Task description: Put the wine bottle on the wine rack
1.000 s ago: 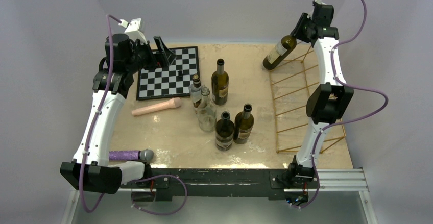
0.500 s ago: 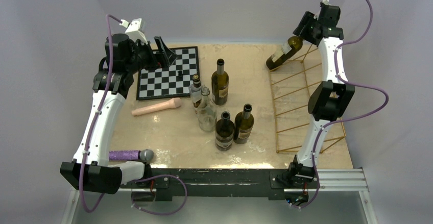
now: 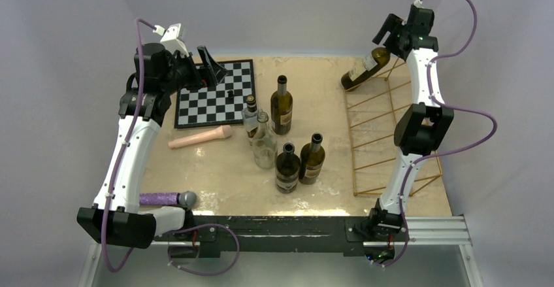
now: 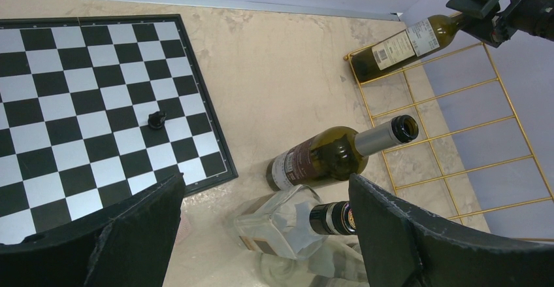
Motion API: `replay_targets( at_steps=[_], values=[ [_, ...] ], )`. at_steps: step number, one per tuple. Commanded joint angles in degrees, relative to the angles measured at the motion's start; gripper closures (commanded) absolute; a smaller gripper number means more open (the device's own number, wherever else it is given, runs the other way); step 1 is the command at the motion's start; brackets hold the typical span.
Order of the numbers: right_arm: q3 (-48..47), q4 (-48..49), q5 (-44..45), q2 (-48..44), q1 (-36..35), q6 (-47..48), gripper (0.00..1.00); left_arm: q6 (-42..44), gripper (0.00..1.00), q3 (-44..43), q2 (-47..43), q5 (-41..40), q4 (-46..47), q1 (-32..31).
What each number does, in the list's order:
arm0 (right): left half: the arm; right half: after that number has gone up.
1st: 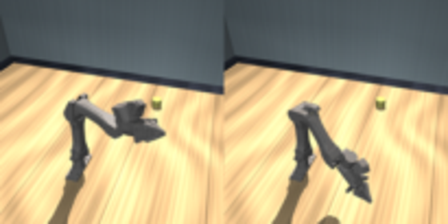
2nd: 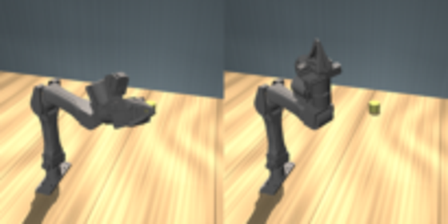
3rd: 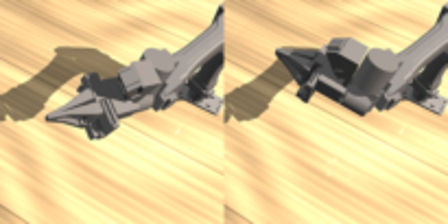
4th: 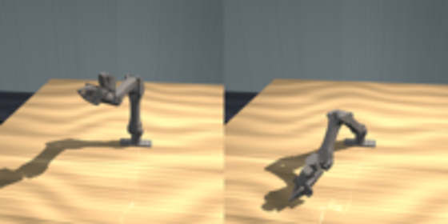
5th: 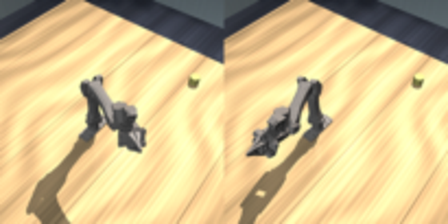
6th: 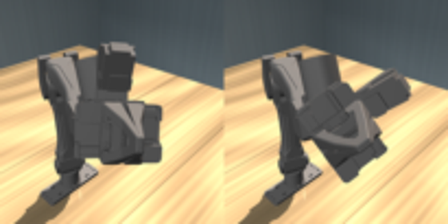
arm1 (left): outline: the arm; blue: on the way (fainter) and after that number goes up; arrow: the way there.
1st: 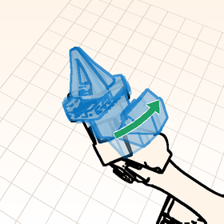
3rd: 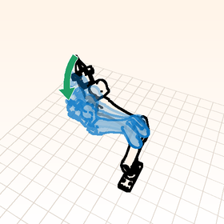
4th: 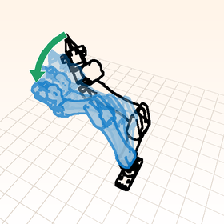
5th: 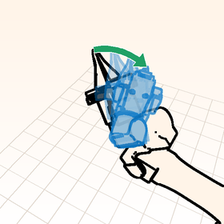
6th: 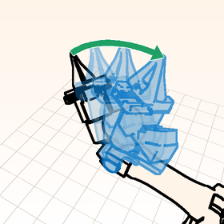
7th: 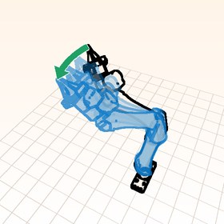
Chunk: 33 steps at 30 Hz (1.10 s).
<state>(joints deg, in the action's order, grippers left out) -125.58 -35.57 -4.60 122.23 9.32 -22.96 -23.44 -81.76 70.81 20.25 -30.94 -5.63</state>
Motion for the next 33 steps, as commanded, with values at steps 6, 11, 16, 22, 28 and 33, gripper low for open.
replay_targets(
  at_steps=[6, 11, 16, 22, 28, 33],
  values=[
    [-2.09, -7.86, 4.41, -4.42, -0.36, -5.80, 0.10, -0.82, 0.01, 0.75, 0.25, 2.53, 3.72, 0.35],
    [-3.43, -13.16, 7.96, -3.94, -0.36, -7.22, 0.10, -1.73, 0.01, 1.95, 0.49, 2.22, 3.98, 0.35],
    [0.45, -11.50, 8.32, -6.41, -0.31, -7.05, 0.11, -2.12, 0.01, 2.69, 0.47, 2.68, 4.48, 0.35],
    [3.51, -9.49, 3.79, -8.18, -0.46, -7.10, 0.13, -2.05, 0.01, 3.19, -0.25, 2.86, 4.48, 0.35],
    [7.38, -5.04, 1.02, -10.60, -2.25, -5.51, 0.12, -2.05, 0.01, 3.45, -0.79, 3.36, 4.61, 0.35],
    [14.03, 1.30, -0.82, -15.35, -5.10, -3.07, 0.12, -2.02, 0.01, 3.44, -1.38, 3.87, 4.57, 0.35]
  ],
)
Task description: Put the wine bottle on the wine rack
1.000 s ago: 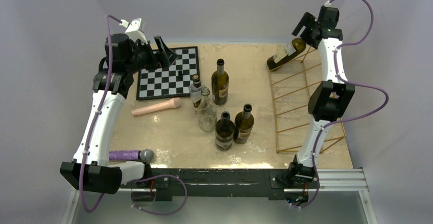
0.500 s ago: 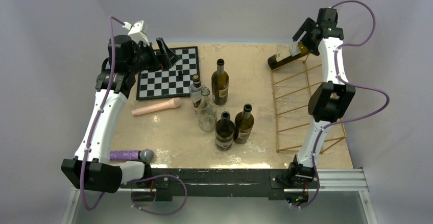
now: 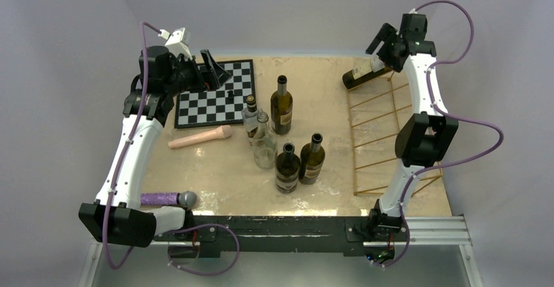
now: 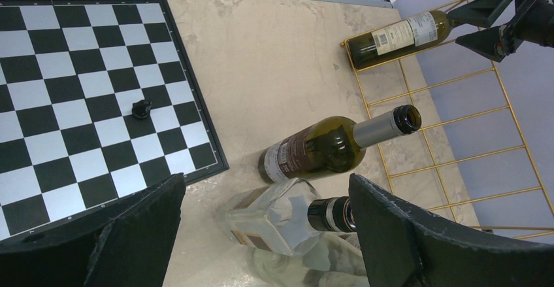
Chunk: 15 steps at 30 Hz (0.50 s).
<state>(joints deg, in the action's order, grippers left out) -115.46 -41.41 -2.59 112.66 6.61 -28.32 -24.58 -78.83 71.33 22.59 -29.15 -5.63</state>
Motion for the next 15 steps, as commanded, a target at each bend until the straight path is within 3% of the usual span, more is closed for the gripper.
replay_targets(
  at_steps=[1, 10, 15],
  values=[
    [4.89, 8.05, -3.65, -6.97, -2.88, 2.52, 0.12, -0.80, 0.01, 0.52, -2.02, 1.73, 2.74, 0.35],
    [12.37, 11.80, -10.17, -20.66, -9.01, 14.32, 0.14, 1.96, 0.01, -1.48, -2.28, 3.29, 1.30, 0.35],
    [20.68, 13.52, -16.81, -29.69, -13.47, 24.30, 0.08, 2.59, 0.01, -3.29, -1.70, 5.88, 0.85, 0.35]
  ],
)
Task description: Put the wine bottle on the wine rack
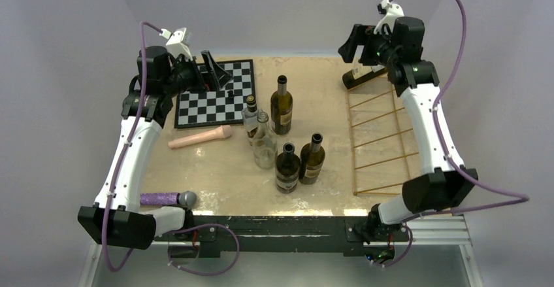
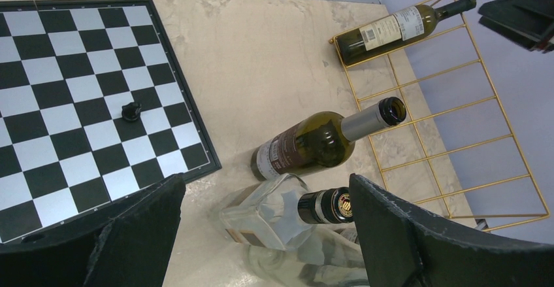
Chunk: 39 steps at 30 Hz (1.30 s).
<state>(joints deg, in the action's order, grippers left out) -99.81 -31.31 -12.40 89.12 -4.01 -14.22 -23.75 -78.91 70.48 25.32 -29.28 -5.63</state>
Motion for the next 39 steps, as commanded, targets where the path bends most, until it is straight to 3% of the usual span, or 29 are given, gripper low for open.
replay_targets(
  at_steps=[1, 5, 11, 19, 31, 39],
  values=[
    [7.45, 4.27, -9.19, -8.30, -3.70, 11.44, 0.07, 1.89, 0.01, -3.64, -0.65, 3.72, 1.10, 0.35],
    [16.77, 6.46, -13.12, -16.55, -8.32, 12.65, 0.05, 2.04, 0.01, -4.50, -0.07, 3.88, 1.71, 0.35],
    [26.17, 2.94, 1.98, -25.46, -21.40, 9.91, 0.06, -0.24, 0.01, -4.16, 1.33, 6.31, 3.74, 0.35],
    [36.31, 2.39, 8.06, -37.09, -28.77, 7.51, 0.07, -3.82, 0.01, -0.91, 2.29, 8.42, 7.36, 0.35],
    [37.34, -2.08, -1.03, -40.91, -31.57, 7.67, 0.09, -4.72, 0.01, 0.23, 2.04, 8.35, 7.67, 0.35],
    [39.54, -2.08, 1.08, -38.30, -34.78, 7.99, 0.31, -4.82, 0.01, 1.43, 0.91, 7.95, 7.30, 0.35]
  ],
)
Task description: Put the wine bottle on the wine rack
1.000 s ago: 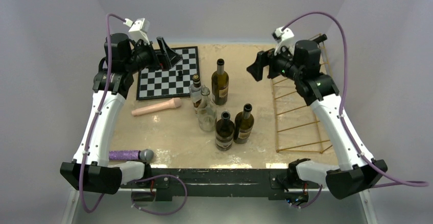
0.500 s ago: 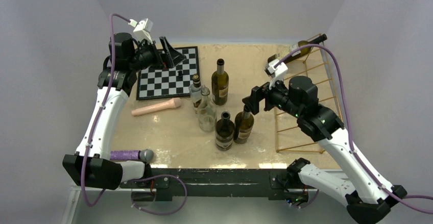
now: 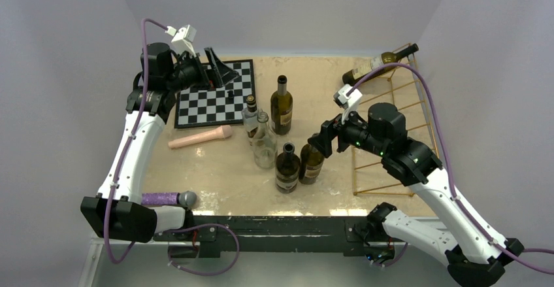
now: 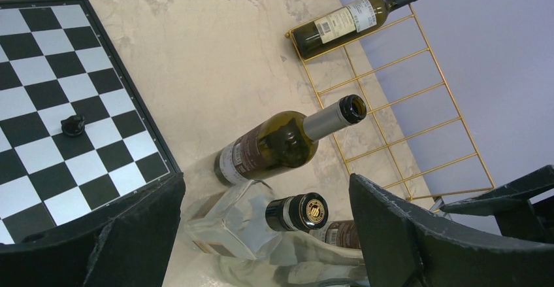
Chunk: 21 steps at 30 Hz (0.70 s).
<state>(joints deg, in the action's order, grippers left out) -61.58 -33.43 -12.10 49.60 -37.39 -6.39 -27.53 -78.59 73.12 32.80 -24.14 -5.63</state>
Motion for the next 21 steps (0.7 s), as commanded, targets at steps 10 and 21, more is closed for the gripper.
replay_targets(
  at_steps=[10, 21],
  values=[
    [5.68, 3.08, 8.17, 0.88, -5.81, 0.42, 0.43, -0.80, 0.01, 2.11, -2.18, 0.34, 1.75, 0.35],
    [5.68, 4.91, 12.99, 2.25, -6.45, 0.37, 0.86, 0.20, 0.01, 1.75, -1.98, 0.16, 1.14, 0.35]
  ],
)
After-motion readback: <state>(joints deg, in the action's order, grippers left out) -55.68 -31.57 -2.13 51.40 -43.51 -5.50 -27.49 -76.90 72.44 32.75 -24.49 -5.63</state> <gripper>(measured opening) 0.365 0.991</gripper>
